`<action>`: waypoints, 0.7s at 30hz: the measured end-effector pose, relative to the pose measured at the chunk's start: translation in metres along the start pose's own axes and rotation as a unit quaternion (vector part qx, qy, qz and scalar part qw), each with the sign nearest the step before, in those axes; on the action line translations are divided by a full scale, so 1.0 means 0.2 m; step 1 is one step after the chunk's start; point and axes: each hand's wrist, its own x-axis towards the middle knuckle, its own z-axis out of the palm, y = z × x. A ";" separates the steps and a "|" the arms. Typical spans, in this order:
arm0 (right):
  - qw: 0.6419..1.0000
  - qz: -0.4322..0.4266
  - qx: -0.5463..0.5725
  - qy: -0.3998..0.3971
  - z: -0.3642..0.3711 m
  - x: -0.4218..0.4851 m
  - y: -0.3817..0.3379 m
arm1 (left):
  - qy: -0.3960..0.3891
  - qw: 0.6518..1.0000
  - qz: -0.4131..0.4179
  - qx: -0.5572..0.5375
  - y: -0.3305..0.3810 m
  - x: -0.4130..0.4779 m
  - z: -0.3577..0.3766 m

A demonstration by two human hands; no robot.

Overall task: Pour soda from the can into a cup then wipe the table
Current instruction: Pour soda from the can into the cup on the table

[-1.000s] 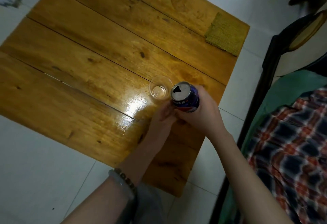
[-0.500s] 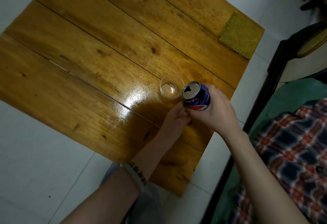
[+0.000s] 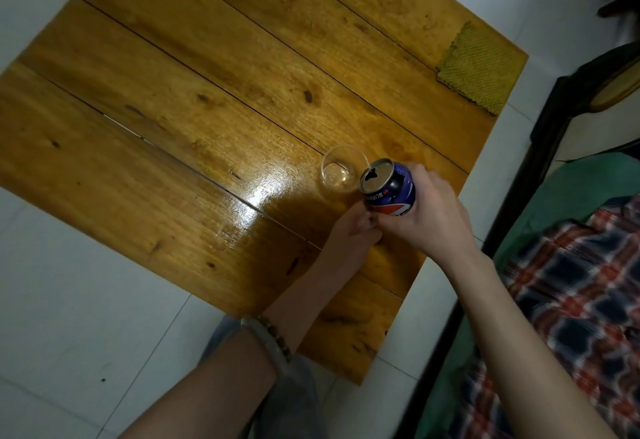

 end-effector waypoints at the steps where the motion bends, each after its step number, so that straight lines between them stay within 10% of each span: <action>1: 1.000 0.000 0.000 0.001 0.00 0.00 0.00 | -0.001 1.000 -0.002 0.002 0.01 0.00 0.00; 21: 1.000 0.008 -0.008 0.002 -0.02 -0.02 0.00 | -0.002 1.000 -0.016 0.016 0.06 -0.03 0.04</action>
